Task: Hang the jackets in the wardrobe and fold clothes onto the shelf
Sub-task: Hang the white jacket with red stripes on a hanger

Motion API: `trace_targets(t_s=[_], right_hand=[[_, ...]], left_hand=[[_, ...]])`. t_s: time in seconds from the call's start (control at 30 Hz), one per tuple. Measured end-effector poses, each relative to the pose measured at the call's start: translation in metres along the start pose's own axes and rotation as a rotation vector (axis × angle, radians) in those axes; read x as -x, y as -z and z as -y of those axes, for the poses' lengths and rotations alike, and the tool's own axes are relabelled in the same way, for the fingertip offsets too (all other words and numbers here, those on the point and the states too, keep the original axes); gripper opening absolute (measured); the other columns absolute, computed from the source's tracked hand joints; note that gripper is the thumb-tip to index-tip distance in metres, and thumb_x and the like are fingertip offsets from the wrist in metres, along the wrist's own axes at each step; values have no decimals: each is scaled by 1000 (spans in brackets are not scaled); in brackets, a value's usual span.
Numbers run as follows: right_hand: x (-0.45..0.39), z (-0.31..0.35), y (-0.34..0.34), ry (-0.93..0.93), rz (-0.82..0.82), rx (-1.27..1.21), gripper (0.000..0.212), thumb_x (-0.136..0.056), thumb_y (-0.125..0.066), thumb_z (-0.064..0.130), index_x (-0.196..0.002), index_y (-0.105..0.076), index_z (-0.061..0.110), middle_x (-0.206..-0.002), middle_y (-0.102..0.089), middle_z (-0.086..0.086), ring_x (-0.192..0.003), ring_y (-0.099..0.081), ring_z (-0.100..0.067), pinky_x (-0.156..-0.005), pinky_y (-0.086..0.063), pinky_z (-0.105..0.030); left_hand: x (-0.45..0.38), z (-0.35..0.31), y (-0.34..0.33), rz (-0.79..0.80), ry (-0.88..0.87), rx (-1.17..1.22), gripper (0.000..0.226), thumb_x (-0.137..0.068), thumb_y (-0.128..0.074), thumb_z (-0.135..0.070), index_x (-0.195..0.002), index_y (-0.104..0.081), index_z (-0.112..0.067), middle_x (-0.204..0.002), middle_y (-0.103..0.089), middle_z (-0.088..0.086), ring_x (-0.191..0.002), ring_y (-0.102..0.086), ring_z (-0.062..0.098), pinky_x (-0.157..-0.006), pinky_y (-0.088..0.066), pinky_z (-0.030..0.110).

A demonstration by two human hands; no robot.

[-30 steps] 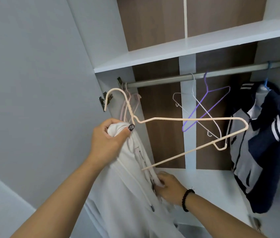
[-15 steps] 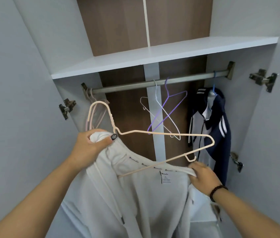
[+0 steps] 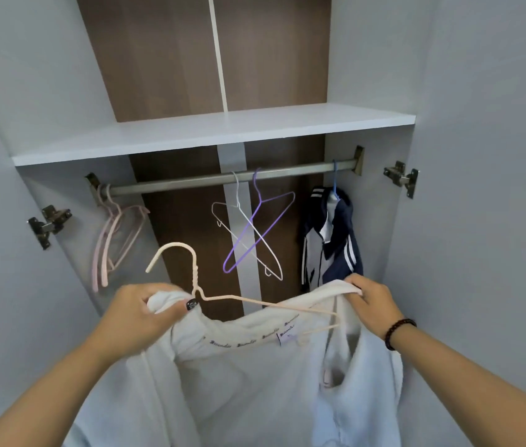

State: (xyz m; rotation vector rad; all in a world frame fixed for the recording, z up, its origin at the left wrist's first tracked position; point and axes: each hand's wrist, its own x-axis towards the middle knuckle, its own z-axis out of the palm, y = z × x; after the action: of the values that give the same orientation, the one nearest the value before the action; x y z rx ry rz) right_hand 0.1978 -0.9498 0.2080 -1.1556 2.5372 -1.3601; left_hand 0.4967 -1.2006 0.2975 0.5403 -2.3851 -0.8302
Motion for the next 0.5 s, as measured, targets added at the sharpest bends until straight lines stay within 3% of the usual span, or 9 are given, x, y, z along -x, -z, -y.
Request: trace_targets(t_s=[0.13,0.23,0.33,0.4,0.5], right_hand=[[-14,26,17,161,-32,199,13,-90,-60,16,-78,-65,16,-77,-56,6,-70,-56,-18,-62,-48,-36],[-18,44,21,297,-118,252,12,-85,-67,13,-74,-70,17,-68,-46,13,-62,-50,-17,-54,-43,-31],[-20,63,21,397,-201,265,11,-78,-73,6,-73,-75,16,-65,-51,2,-55,-51,-20,-49,-45,-29],[-20,76,19,459,-235,284,15,-73,-75,2,-70,-74,16,-64,-51,0,-52,-49,-18,-46,-47,-30],[-20,102,7,492,-235,218,18,-69,-72,-1,-75,-75,16,-68,-56,1,-56,-55,-19,-49,-50,-34]], left_hand=[[-7,-2,-30,-25,31,45,26,-78,-79,-19,-74,-74,-44,-77,-73,-21,-73,-66,-4,-62,-47,6],[-11,0,-47,-40,55,117,34,-78,-78,-15,-74,-73,-48,-78,-73,-21,-74,-67,-3,-62,-48,7],[-12,2,-56,-67,68,88,41,-78,-78,-18,-74,-69,-57,-78,-70,-28,-76,-66,-6,-63,-48,6],[-11,-1,-61,-75,68,-2,38,-77,-76,-28,-75,-65,-65,-78,-66,-37,-78,-63,-13,-61,-45,4],[-9,-11,-74,-44,85,-59,15,-69,-65,-55,-79,-62,-66,-78,-64,-39,-78,-62,-13,-65,-45,10]])
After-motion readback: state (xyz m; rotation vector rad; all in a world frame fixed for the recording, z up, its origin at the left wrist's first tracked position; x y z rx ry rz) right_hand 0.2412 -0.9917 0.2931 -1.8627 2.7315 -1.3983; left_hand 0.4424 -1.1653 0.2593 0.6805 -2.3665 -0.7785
